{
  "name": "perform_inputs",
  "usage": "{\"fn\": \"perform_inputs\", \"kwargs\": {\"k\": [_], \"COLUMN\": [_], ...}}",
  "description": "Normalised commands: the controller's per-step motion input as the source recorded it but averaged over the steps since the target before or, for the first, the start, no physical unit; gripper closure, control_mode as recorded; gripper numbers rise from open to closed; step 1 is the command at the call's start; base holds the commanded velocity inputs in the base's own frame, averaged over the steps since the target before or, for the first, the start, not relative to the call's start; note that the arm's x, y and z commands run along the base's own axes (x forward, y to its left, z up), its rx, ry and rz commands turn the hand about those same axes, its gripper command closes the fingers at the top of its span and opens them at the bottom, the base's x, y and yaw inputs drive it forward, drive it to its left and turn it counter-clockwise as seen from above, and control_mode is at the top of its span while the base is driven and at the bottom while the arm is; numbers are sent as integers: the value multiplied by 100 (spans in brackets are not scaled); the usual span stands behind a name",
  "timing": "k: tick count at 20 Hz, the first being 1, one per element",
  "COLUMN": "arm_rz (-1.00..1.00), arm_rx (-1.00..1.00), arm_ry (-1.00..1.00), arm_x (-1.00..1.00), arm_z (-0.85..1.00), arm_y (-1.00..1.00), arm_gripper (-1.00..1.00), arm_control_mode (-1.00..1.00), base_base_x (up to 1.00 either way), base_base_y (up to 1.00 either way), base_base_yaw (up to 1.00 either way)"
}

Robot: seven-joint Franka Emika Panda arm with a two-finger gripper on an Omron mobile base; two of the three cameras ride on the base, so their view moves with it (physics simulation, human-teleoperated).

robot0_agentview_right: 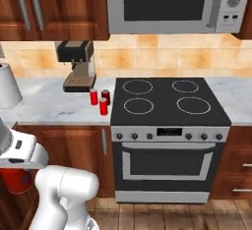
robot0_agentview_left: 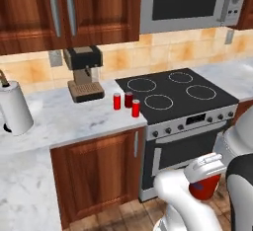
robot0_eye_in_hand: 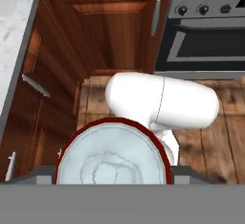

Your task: Four empty soda cans are scattered around the kitchen. Gather all the cans and cluster them next to the stove for recycling.

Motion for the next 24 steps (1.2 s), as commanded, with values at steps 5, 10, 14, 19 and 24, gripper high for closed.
{"fn": "perform_inputs", "kwargs": {"k": [5, 10, 14, 19, 24], "arm_rz": [0, 0, 0, 0, 0], "arm_rx": [0, 0, 0, 0, 0], "arm_ry": [0, 0, 0, 0, 0], "arm_x": [0, 0, 0, 0, 0], "arm_z": [0, 0, 0, 0, 0], "arm_y": [0, 0, 0, 0, 0], "arm_gripper": [100, 100, 100, 100, 100], "arm_control_mode": [100, 100, 100, 100, 100], "base_base_x": [96, 80, 51, 29, 1], "base_base_y": [35, 23, 19, 0, 0], "base_base_yaw": [-6, -11, -18, -11, -2]}}
